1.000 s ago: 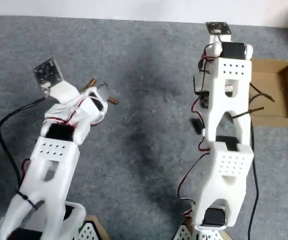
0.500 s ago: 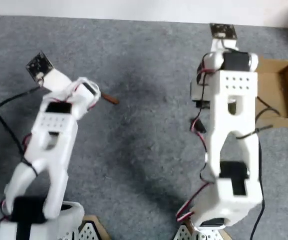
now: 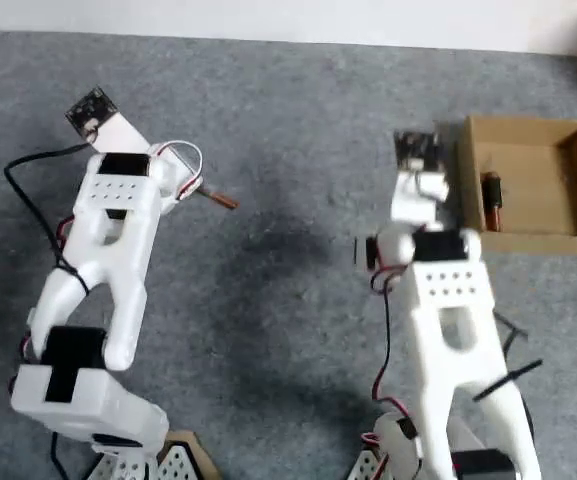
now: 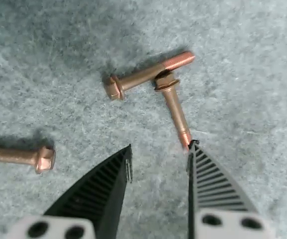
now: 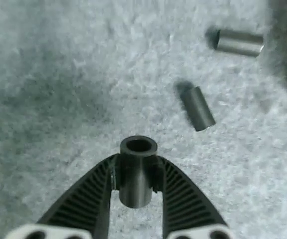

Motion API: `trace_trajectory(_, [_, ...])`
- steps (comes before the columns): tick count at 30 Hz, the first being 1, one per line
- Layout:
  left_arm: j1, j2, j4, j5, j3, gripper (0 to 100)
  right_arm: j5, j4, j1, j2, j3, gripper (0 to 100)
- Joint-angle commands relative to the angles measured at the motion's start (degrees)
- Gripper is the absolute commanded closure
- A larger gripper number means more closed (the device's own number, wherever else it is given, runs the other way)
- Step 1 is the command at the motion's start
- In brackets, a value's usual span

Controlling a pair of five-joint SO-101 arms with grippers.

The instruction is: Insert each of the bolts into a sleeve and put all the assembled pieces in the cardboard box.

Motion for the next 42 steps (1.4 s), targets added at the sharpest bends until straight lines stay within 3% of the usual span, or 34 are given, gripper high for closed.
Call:
trace_trajectory(1, [-0.22,1.71,-1.85,0.62,-4.26,82,-0.26,-5.76,-0.66,-3.47,3.30,99.3])
trace_trajectory(6, [1.10,9.01,-1.67,0.62,-11.56,82,-0.18,-7.16,-0.75,-3.47,4.00,99.3])
trace_trajectory(17, [1.10,28.00,13.45,2.29,-36.09,82,-0.18,-7.16,-3.74,-3.82,4.26,99.3])
trace_trajectory(22, [1.01,35.38,17.23,6.33,-44.79,82,0.70,-7.16,-3.74,-3.82,4.35,99.3])
trace_trajectory(37, [0.92,45.49,18.20,8.97,-52.00,82,0.97,-7.16,-3.74,-3.82,4.53,99.3])
trace_trajectory(42, [1.01,45.32,18.20,5.45,-52.09,100,1.76,-10.42,-4.70,-3.91,7.52,99.3])
